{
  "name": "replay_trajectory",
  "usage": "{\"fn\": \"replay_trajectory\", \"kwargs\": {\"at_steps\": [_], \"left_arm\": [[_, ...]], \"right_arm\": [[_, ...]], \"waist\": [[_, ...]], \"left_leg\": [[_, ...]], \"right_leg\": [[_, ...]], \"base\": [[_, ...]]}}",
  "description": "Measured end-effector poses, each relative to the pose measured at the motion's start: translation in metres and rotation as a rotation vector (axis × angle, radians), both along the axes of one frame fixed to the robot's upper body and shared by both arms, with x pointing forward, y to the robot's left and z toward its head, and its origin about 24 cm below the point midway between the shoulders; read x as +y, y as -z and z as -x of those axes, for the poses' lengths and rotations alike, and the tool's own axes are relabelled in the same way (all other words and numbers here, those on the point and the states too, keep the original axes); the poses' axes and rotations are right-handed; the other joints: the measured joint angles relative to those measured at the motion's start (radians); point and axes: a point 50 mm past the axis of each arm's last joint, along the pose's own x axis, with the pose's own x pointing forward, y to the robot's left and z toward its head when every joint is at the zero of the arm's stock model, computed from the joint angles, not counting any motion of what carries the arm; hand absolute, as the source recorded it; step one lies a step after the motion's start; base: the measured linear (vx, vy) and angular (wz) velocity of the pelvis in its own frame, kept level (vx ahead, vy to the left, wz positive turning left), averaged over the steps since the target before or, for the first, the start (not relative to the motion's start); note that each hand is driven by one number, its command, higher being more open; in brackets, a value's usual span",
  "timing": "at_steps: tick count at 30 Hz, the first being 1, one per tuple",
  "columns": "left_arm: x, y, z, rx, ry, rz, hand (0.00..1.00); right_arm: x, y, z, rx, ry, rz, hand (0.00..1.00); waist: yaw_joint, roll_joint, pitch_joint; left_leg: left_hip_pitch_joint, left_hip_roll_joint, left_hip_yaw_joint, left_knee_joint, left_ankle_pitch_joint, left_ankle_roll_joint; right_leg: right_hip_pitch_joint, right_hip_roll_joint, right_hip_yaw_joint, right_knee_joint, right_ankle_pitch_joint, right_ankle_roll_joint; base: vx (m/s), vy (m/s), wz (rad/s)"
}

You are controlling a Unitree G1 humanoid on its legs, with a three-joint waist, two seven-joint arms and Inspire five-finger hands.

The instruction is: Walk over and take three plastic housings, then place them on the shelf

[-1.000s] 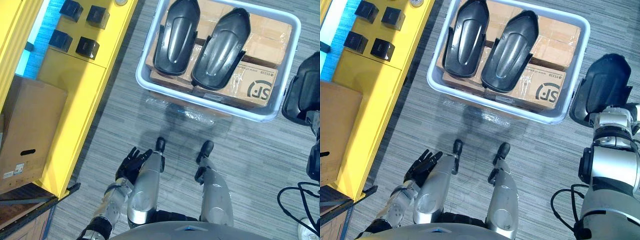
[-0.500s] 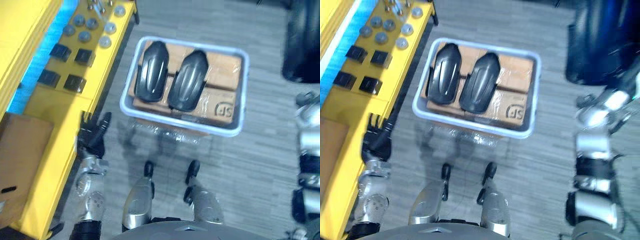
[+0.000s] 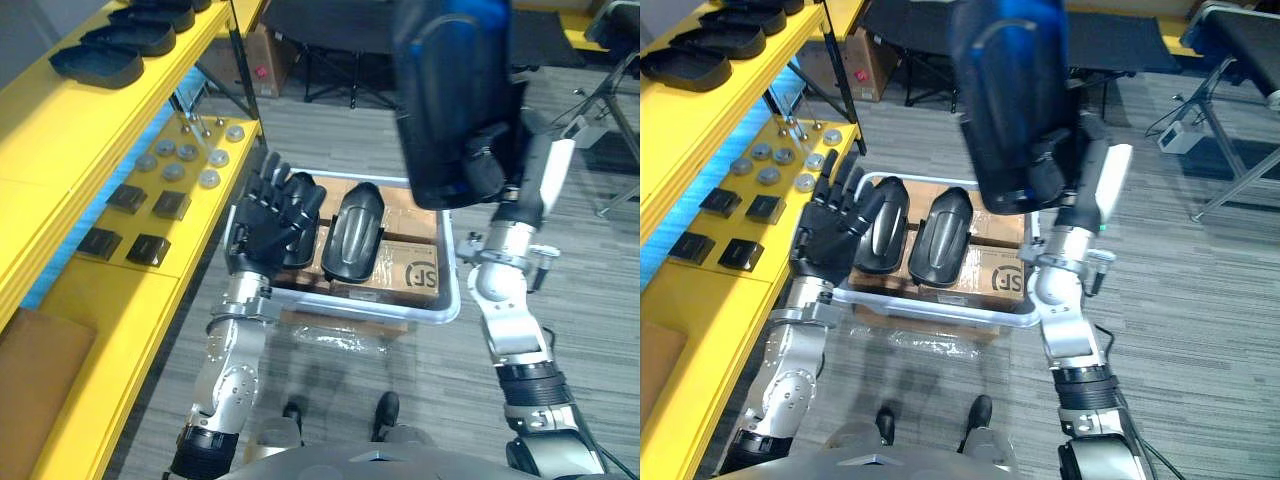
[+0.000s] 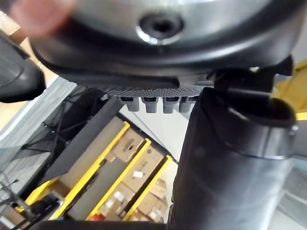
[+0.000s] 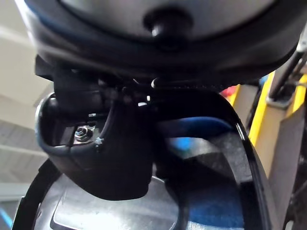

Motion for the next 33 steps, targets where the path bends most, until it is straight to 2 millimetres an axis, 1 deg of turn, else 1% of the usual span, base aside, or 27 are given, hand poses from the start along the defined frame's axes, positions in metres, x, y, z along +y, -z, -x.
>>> {"fn": "replay_trajectory", "kwargs": {"at_steps": [1,5,7,11,13,16,19,23,24,28,33], "left_arm": [[-0.004,0.002,-0.003,0.026,0.007,-0.006,1.00],[-0.011,0.013,-0.006,0.107,0.014,-0.028,1.00],[-0.012,0.014,-0.005,0.117,0.017,-0.033,1.00],[-0.016,0.017,-0.004,0.130,0.044,-0.020,1.00],[-0.024,0.017,-0.002,0.143,0.080,0.014,1.00],[-0.030,0.017,-0.002,0.149,0.133,0.085,1.00],[-0.030,0.017,-0.002,0.156,0.153,0.139,1.00],[-0.026,0.019,-0.003,0.171,0.151,0.184,1.00],[-0.026,0.019,-0.003,0.173,0.151,0.185,0.00],[-0.024,0.019,-0.003,0.173,0.162,0.211,0.00],[-0.024,0.021,-0.002,0.171,0.195,0.169,0.00]], "right_arm": [[0.012,0.003,0.001,0.012,-0.051,-0.006,0.00],[0.042,0.017,0.007,0.067,-0.205,-0.024,0.00],[0.044,0.020,0.008,0.080,-0.220,-0.026,0.00],[0.054,0.029,0.013,0.127,-0.274,-0.047,0.00],[0.058,0.037,0.018,0.160,-0.299,-0.062,0.00],[0.063,0.048,0.023,0.205,-0.323,-0.060,0.00],[0.066,0.058,0.023,0.253,-0.334,-0.060,0.00],[0.071,0.065,0.024,0.283,-0.356,-0.055,0.00],[0.071,0.066,0.024,0.288,-0.357,-0.055,0.00],[0.072,0.066,0.025,0.277,-0.366,-0.056,0.00],[0.070,0.070,0.026,0.296,-0.362,-0.061,0.00]], "waist": [[-0.003,-0.005,-0.005],[-0.009,-0.019,-0.016],[-0.009,-0.021,-0.023],[-0.011,-0.028,-0.060],[-0.016,-0.026,-0.075],[-0.018,-0.020,-0.085],[-0.019,-0.020,-0.094],[-0.018,-0.024,-0.105],[-0.017,-0.025,-0.109],[-0.015,-0.025,-0.112],[-0.017,-0.024,-0.121]], "left_leg": [[0.000,0.000,0.003,0.000,0.000,0.000],[-0.002,-0.001,0.021,-0.001,-0.007,-0.002],[-0.003,0.000,0.024,-0.004,-0.008,-0.005],[-0.013,0.010,0.040,-0.013,0.000,-0.012],[-0.018,0.014,0.040,-0.013,0.007,-0.021],[-0.019,0.014,0.040,-0.013,0.014,-0.015],[-0.018,0.010,0.040,-0.013,0.014,-0.015],[-0.018,0.005,0.039,-0.013,0.013,-0.013],[-0.019,0.005,0.038,-0.013,0.012,-0.012],[-0.018,0.002,0.030,-0.010,0.010,-0.009],[-0.019,0.002,0.030,-0.010,0.009,-0.009]], "right_leg": [[0.000,0.000,0.001,-0.001,0.000,0.000],[-0.006,0.003,0.010,-0.007,-0.009,0.005],[-0.009,0.005,0.011,-0.007,-0.010,0.003],[-0.029,0.011,0.020,-0.007,-0.009,0.003],[-0.033,0.012,0.018,-0.006,-0.006,0.007],[-0.037,0.010,0.012,-0.006,0.002,-0.002],[-0.036,0.008,0.010,-0.001,0.004,-0.001],[-0.035,0.006,0.009,-0.001,0.005,0.000],[-0.035,0.006,0.008,-0.001,0.005,0.000],[-0.029,-0.001,0.000,-0.006,0.005,0.001],[-0.030,-0.002,0.000,-0.007,0.003,-0.001]], "base": [[-0.09,-0.018,-0.02],[-0.17,-0.038,-0.10],[-0.10,-0.030,-0.07],[-0.03,-0.019,-0.10],[0.02,-0.003,0.00],[0.06,0.005,0.01],[0.05,0.021,0.03],[0.01,0.006,0.01],[-0.01,0.019,0.03],[-0.03,0.021,0.06],[-0.01,0.001,0.00]]}}
